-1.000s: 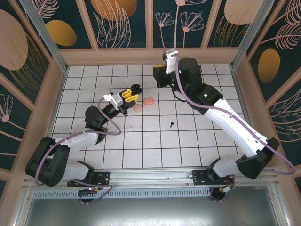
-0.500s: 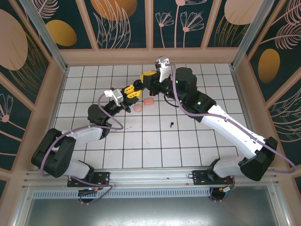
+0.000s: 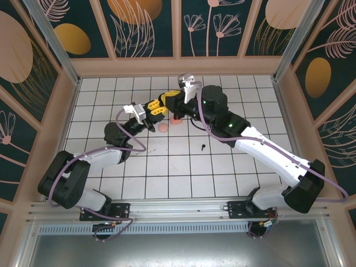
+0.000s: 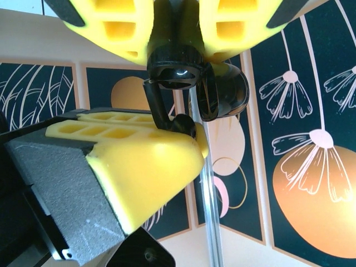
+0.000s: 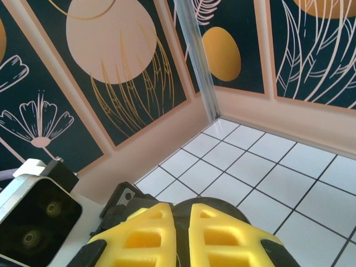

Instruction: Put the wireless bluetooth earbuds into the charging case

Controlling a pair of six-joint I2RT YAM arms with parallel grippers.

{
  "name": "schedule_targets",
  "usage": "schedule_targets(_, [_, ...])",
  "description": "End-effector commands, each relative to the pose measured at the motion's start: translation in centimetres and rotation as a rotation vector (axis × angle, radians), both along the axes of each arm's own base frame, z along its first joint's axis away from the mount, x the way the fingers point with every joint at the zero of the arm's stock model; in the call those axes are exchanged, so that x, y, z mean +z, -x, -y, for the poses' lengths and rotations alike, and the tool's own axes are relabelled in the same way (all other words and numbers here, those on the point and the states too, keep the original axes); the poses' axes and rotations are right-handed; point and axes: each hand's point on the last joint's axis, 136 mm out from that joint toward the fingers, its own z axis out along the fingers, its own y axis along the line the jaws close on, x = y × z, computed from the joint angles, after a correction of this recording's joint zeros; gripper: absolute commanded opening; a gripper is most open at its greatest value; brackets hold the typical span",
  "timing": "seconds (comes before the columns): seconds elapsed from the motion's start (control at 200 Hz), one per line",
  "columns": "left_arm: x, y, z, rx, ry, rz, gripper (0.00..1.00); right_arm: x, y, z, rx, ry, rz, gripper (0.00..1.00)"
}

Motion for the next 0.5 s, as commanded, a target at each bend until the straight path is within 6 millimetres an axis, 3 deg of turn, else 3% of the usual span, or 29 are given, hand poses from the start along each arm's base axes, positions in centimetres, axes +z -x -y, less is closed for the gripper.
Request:
schedule_targets(0.0, [1.9,0.9,0.2,-0.035,0.029,0.051,0.0,1.1,0.3,0.0,0.004,-0.029,0.05,0.09])
schedule_targets(0.495, [2.4,1.3,0.4,-0.054,0.018,0.053,0.0,-0.6,-0.8,0.0,-0.041,0.047,0.057,0.09])
